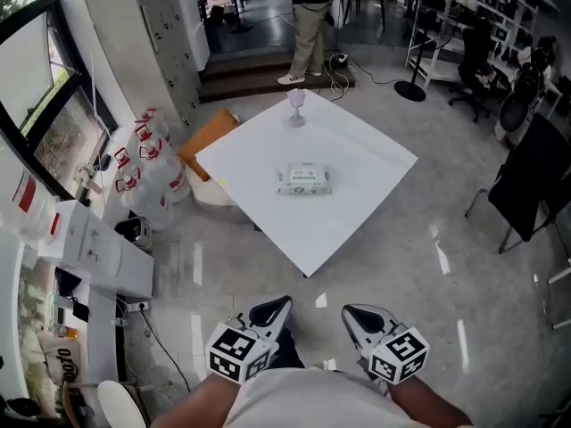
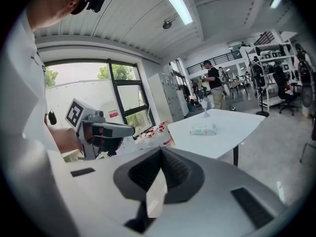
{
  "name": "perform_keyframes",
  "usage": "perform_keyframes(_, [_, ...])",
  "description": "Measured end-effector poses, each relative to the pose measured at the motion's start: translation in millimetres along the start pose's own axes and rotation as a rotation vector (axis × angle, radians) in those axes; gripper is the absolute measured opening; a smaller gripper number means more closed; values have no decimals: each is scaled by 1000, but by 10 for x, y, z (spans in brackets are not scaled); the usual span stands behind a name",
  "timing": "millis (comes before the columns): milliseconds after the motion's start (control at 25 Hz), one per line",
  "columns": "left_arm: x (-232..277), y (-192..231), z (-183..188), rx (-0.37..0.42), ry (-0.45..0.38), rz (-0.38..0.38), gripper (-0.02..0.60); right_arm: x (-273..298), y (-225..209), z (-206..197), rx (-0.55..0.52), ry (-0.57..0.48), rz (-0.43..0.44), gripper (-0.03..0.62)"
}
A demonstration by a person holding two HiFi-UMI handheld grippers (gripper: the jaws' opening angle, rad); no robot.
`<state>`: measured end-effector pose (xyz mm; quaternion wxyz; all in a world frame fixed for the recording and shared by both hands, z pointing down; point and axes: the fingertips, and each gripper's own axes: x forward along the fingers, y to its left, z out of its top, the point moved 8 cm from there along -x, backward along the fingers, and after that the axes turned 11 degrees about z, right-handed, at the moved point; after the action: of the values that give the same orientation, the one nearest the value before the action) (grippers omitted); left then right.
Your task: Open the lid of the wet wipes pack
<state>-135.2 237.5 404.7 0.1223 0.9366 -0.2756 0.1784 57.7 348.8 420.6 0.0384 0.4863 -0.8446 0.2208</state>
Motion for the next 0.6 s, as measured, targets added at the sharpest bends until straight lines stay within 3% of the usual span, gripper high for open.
perform_keyframes(600, [1129, 1611, 1022, 54, -40, -68, 9, 1447, -940, 1084, -51, 18, -96, 6])
